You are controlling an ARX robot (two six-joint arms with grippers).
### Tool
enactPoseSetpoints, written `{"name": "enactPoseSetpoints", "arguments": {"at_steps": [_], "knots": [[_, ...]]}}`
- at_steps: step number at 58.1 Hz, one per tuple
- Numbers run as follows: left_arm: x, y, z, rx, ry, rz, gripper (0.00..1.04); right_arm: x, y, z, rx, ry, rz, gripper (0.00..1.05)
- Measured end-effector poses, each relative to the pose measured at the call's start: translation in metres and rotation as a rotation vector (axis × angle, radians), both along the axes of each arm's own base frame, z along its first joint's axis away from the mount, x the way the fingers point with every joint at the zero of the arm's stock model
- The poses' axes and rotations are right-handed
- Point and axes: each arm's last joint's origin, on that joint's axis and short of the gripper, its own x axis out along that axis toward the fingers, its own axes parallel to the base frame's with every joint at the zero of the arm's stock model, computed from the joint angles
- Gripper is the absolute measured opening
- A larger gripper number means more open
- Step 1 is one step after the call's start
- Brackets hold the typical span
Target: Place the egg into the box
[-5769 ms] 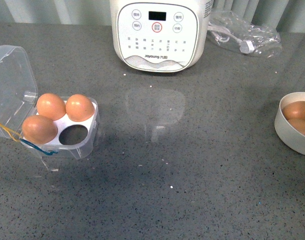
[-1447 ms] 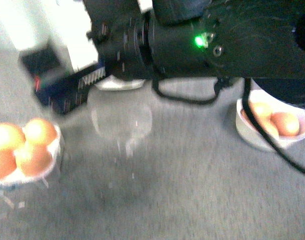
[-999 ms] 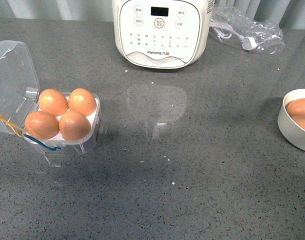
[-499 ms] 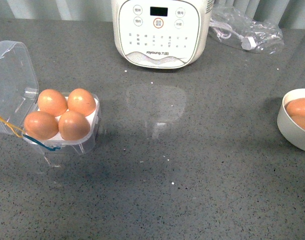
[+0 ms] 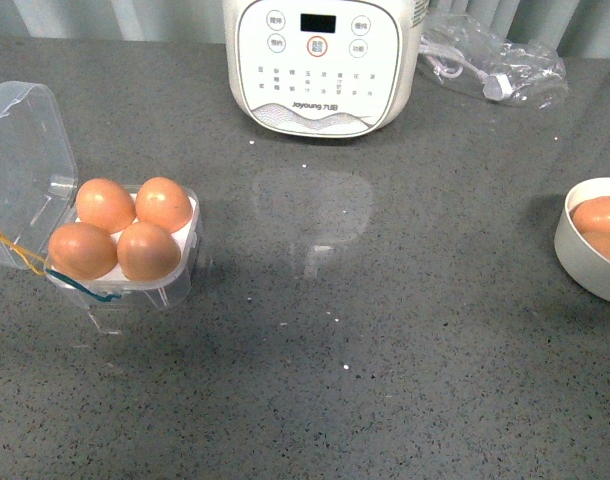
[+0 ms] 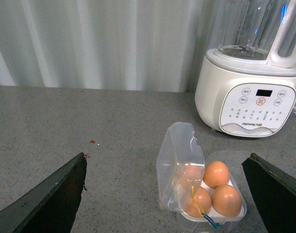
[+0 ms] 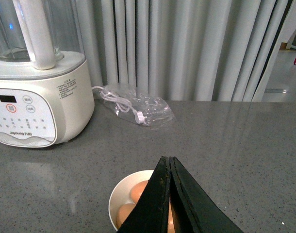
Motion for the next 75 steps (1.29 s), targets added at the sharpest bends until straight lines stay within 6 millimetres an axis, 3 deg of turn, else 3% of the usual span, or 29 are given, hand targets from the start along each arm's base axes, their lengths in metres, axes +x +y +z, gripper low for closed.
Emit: {"name": "enactPoseSetpoints", "arguments": {"at_steps": [59,75], "knots": [[0.000,0.000,0.000,0.000,0.000,0.000,0.98,-0.030,0.000,-0.002,0.000,0.001,0.002,0.03],[0.000,0.000,0.000,0.000,0.000,0.000,0.98,-0.031,0.000,-0.001,0.000,-0.003,0.002,0.03]]}}
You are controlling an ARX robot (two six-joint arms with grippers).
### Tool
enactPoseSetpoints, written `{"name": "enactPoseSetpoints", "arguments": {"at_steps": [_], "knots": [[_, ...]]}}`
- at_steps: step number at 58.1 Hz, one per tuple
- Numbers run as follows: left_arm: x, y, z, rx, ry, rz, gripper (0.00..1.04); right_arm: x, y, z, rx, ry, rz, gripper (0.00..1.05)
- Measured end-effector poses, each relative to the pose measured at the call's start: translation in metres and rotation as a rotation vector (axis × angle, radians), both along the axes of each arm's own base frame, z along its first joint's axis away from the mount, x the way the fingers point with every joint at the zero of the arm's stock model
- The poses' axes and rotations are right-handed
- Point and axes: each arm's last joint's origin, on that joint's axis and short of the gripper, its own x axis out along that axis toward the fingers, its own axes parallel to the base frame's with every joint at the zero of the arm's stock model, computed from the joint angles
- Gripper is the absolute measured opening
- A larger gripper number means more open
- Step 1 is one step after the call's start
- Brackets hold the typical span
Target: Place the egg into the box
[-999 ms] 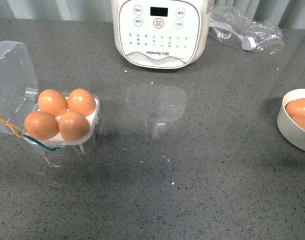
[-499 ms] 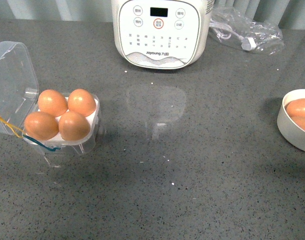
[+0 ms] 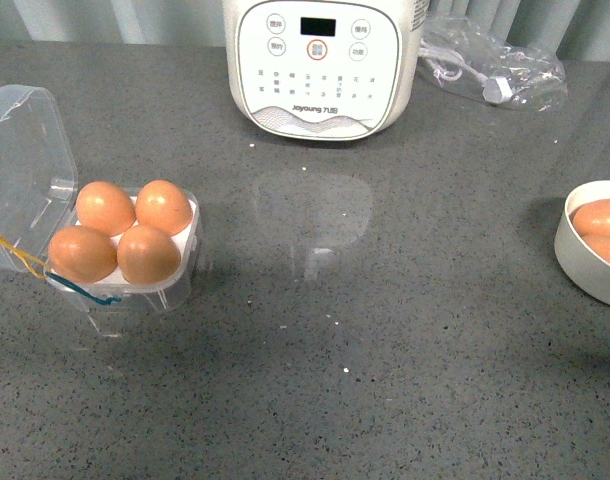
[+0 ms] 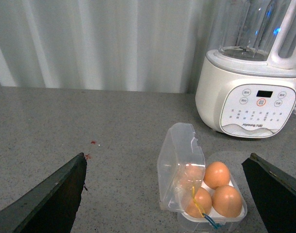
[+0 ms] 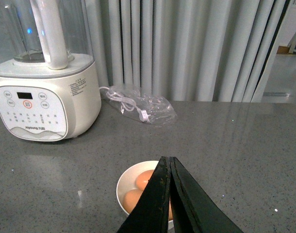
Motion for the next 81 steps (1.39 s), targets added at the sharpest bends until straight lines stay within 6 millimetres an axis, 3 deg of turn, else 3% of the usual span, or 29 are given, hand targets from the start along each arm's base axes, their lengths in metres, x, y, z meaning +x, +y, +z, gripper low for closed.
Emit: {"name": "enactPoseSetpoints", "arguments": {"at_steps": [6,21,29,38,46,60,69,81], "knots": [[0.000,0.000,0.000,0.000,0.000,0.000,0.98,0.000,0.000,0.000,0.000,0.000,0.000,0.04],[0.000,0.000,0.000,-0.004,0.006,0.007,0.98,0.000,0.000,0.000,0.000,0.001,0.000,0.48],[0.007,0.001,-0.004,-0.113,0.311,0.096,0.98,0.000,0.000,0.000,0.000,0.000,0.000,0.73],[0.025,0.009,0.010,-0.145,0.361,0.059,0.98,0.000,0.000,0.000,0.000,0.001,0.000,0.98],[0.054,0.026,0.026,-0.162,0.368,0.041,0.98,0.000,0.000,0.000,0.001,0.000,0.000,0.97],[0.113,0.048,0.003,-0.127,0.475,0.046,0.98,0.000,0.000,0.000,0.001,0.000,0.000,0.97],[0.134,0.049,-0.006,-0.111,0.515,0.019,0.98,0.000,0.000,0.000,0.001,0.000,0.000,0.97],[0.154,0.032,-0.019,-0.099,0.553,-0.074,0.98,0.000,0.000,0.000,0.001,0.000,0.000,0.97]]}}
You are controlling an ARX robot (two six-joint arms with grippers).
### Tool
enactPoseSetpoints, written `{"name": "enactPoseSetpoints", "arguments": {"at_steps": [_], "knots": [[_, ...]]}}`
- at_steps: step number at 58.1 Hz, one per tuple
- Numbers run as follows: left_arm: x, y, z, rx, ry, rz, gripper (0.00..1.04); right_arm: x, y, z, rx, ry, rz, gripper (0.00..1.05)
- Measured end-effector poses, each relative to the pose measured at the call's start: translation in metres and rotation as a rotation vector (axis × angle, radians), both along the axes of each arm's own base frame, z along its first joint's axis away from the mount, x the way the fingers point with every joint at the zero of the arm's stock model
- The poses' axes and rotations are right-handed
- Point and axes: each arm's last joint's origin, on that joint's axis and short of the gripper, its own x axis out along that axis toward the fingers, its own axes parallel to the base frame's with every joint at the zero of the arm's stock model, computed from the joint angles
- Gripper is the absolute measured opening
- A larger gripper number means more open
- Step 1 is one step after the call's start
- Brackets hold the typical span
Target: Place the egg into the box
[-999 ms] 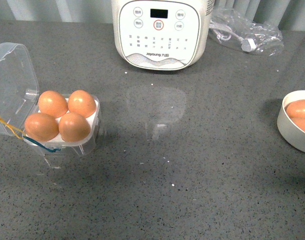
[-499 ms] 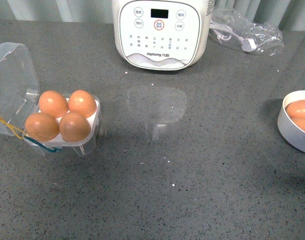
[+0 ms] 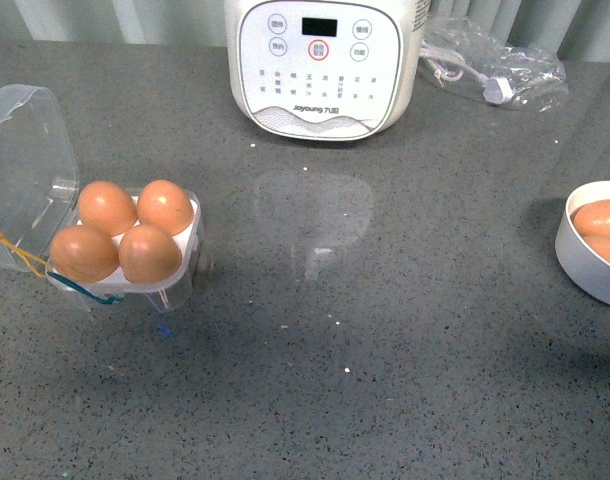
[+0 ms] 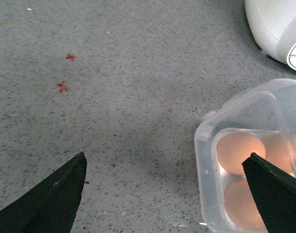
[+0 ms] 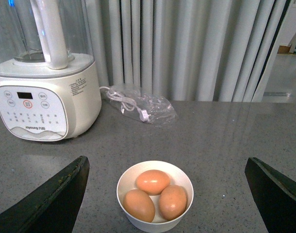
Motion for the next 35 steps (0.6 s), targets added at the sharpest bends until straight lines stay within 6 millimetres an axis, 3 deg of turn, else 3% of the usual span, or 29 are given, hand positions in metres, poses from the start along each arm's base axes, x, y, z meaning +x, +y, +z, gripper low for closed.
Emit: {"name": "enactPoseSetpoints", "arguments": {"at_steps": [11,20,27,35], "knots": [[0.004,-0.022,-0.003,0.005,0.015,-0.081,0.98,0.000,0.000,0.000,0.000,0.000,0.000,0.97],[-0.004,-0.039,0.003,0.024,-0.016,-0.153,0.98,0.000,0.000,0.000,0.000,0.000,0.000,0.97],[-0.007,-0.034,0.008,0.019,-0.042,-0.139,0.98,0.000,0.000,0.000,0.000,0.000,0.000,0.97],[-0.015,-0.010,0.015,0.025,-0.048,-0.063,0.98,0.000,0.000,0.000,0.000,0.000,0.000,0.97]]}}
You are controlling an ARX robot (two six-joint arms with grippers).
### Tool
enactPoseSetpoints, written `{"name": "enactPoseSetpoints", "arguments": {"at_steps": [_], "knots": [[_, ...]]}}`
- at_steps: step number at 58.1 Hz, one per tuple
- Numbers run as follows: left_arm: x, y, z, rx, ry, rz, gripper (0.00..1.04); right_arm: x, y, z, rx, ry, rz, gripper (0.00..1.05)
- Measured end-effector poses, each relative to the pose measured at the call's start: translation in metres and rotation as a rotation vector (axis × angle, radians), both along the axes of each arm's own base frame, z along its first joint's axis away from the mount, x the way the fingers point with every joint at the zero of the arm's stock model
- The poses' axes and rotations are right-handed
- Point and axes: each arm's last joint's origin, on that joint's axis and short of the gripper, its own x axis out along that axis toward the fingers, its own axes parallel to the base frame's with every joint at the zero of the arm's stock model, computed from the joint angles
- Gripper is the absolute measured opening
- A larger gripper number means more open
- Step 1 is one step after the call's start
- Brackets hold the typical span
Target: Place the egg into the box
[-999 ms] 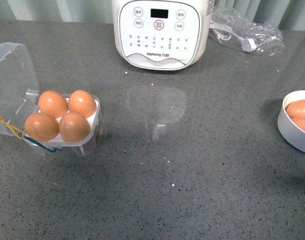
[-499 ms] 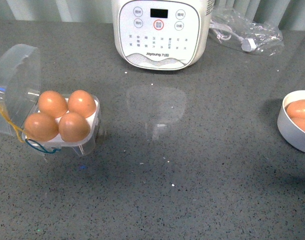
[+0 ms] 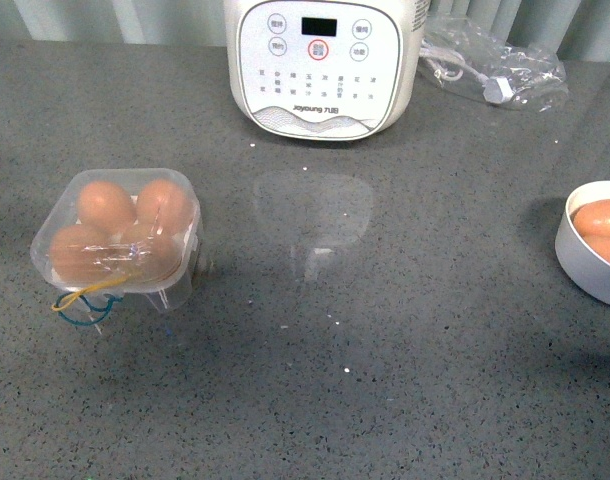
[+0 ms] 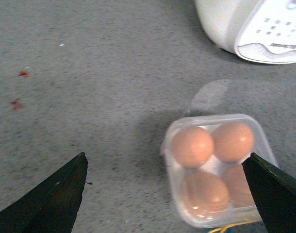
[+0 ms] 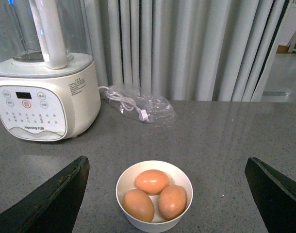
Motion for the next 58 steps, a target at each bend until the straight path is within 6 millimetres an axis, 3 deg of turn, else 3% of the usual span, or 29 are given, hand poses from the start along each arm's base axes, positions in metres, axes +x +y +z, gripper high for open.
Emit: {"name": "enactPoseSetpoints", "arguments": {"at_steps": [7,14,18,21,27,40,58], "knots": [[-0.022,0.016,0.007,-0.004,-0.048,0.038,0.98,0.000,0.000,0.000,0.000,0.000,0.000,0.97],[-0.041,0.018,0.015,0.048,-0.183,0.072,0.96,0.000,0.000,0.000,0.000,0.000,0.000,0.97],[-0.049,0.013,0.012,0.074,-0.397,0.132,0.78,0.000,0.000,0.000,0.000,0.000,0.000,0.97],[-0.058,0.007,0.008,0.073,-0.446,0.132,0.65,0.000,0.000,0.000,0.000,0.000,-0.001,0.97],[-0.069,-0.001,0.010,0.069,-0.483,0.131,0.42,0.000,0.000,0.000,0.000,0.000,0.000,0.97],[-0.084,-0.009,-0.001,0.060,-0.486,0.131,0.03,0.000,0.000,0.000,0.000,0.000,0.000,0.97],[-0.098,-0.022,0.004,0.056,-0.501,0.131,0.04,0.000,0.000,0.000,0.000,0.000,0.000,0.97]]}}
